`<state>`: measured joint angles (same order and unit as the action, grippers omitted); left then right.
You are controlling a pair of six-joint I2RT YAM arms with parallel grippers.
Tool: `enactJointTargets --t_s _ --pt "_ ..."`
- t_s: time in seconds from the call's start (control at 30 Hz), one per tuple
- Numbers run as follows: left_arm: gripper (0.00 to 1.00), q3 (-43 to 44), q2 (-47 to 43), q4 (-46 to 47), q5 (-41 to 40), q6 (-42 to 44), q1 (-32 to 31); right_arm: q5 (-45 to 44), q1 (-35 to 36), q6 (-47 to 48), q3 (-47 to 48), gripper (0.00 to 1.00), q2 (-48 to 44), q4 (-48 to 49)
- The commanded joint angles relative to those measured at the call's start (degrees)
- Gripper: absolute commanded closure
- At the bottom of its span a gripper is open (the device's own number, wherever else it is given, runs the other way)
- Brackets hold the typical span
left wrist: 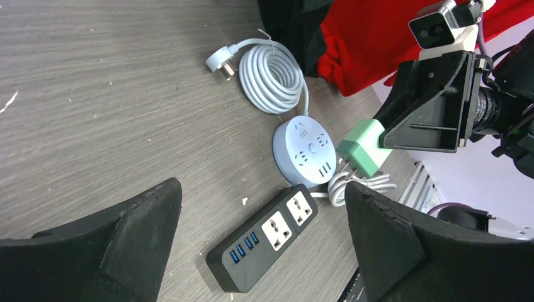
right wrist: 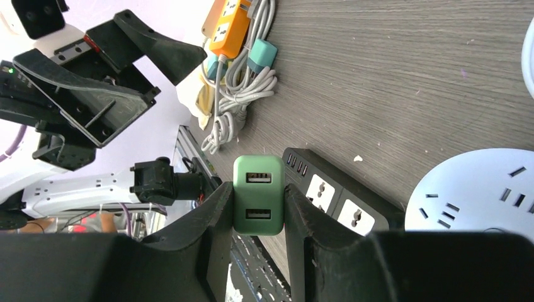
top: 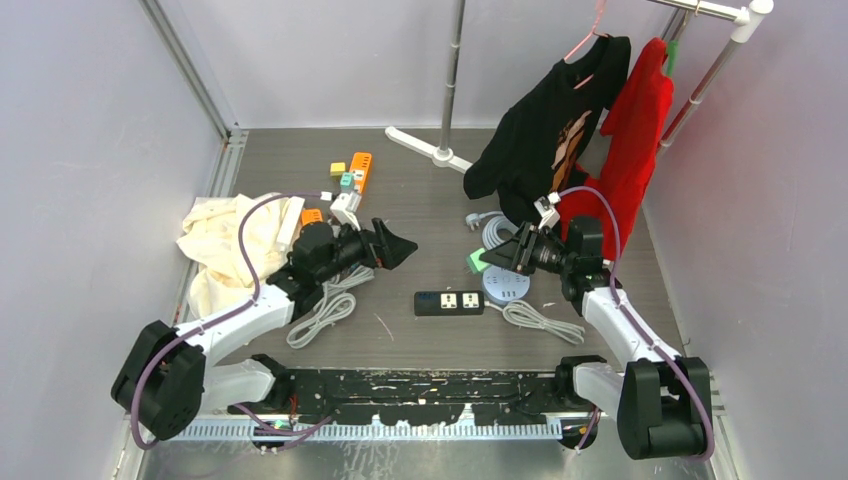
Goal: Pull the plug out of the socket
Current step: Remove the plug from the socket, then place the plug at the center of the board.
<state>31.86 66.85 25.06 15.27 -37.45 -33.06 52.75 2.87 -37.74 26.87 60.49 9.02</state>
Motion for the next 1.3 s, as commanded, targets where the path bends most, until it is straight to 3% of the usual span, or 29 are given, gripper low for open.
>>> enactJointTargets --t_s 0.0,0.27,0.43,0.63,0.77,0.93,1.27 --pt "0.00 -1.1 -2.8 7.6 -2.7 -2.1 0.3 -0.6 -0.2 -2.6 2.6 0.99 0.4 2.8" --pt "0.00 2.3 0.1 6.9 3.0 -3.0 0.3 -1.9 -0.3 -6.4 3.0 0.99 1.7 2.5" --pt "0.00 10.6 4.7 -3.0 7.5 -3.0 -0.3 -2.5 -0.2 -9.2 3.5 0.99 2.7 1.3" --pt "0.00 25.1 10.2 -26.0 1.7 7.7 -6.4 -2.8 -0.2 -11.8 4.4 0.99 3.9 0.6" --pt "0.06 33.6 14.4 -36.8 -3.9 16.6 -12.8 -2.6 -0.2 -13.0 5.1 0.99 4.8 0.5" --pt "0.07 38.4 17.8 -40.4 -5.4 24.4 -17.7 -2.4 -0.2 -13.9 5.5 0.99 5.7 0.6" --pt "0.08 46.8 25.5 -46.7 -6.3 32.4 -21.8 -2.4 -0.2 -14.0 5.5 0.99 6.0 0.6"
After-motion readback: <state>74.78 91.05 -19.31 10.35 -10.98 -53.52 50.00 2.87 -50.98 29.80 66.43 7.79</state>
